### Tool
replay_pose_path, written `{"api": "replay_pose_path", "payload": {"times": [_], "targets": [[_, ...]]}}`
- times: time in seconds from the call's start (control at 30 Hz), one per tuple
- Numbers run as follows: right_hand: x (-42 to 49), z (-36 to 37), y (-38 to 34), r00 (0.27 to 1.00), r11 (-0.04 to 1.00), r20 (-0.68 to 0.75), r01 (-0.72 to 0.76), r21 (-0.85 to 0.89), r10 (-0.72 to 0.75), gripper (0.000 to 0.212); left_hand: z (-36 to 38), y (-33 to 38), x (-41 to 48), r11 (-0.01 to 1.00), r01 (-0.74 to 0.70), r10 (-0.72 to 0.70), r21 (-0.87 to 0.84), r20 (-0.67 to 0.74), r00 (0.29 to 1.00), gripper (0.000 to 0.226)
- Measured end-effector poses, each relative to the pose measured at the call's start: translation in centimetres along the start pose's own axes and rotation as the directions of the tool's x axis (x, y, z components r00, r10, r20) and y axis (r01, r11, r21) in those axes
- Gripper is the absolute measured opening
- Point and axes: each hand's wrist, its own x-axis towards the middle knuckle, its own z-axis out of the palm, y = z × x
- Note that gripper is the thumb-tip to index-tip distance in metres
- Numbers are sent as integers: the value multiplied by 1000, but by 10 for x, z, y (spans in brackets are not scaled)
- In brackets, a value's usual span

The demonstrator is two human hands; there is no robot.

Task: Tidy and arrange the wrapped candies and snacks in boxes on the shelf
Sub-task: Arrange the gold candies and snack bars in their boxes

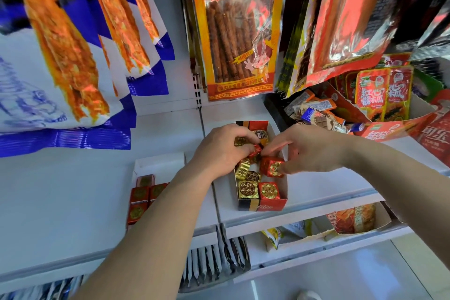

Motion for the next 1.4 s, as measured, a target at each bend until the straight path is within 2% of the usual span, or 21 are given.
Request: {"api": "replay_pose_path", "payload": {"times": [0.23, 0.37, 0.47, 0.6, 0.73, 0.97, 1.13, 1.27, 1.4], "targets": [[1, 5, -4, 1000, 989, 10, -1, -150, 2, 40, 0, 2, -3, 1000, -5, 5, 7, -3, 1000, 16], [-1, 14, -5, 999, 987, -36, 3, -158, -9, 43, -3, 4, -7, 1000, -16, 16, -7, -2, 1000, 18], [-2, 20, -5, 991, 988, -126, 16, -150, -36, 40, -10, 5, -10, 999, -4, 7, -48, 63, 998, 24], [-3, 33, -6, 931, 998, -362, 26, -64, -48, 19, -13, 1, -15, 995, 15, 2, -103, 170, 985, 32], [-4, 44, -6, 850, 997, -527, -51, -65, 9, 12, -14, -1, -16, 996, -8, 20, -87, 146, 989, 21], [7, 49, 0, 791, 997, -609, -82, -2, 64, 18, -16, -2, -18, 996, -16, 31, -83, 175, 984, 18], [10, 49, 2, 772, 997, -634, -71, -5, 52, 19, -25, 1, -19, 988, 73, -20, -138, 347, 938, 38], [8, 53, 5, 753, 998, -657, -6, 64, 46, 14, -31, 0, -19, 999, 12, 7, -45, 410, 912, 36], [-2, 54, 2, 705, 986, -706, 55, 158, 74, 11, -30, -1, -18, 996, -50, 20, 74, 361, 932, 25]]}}
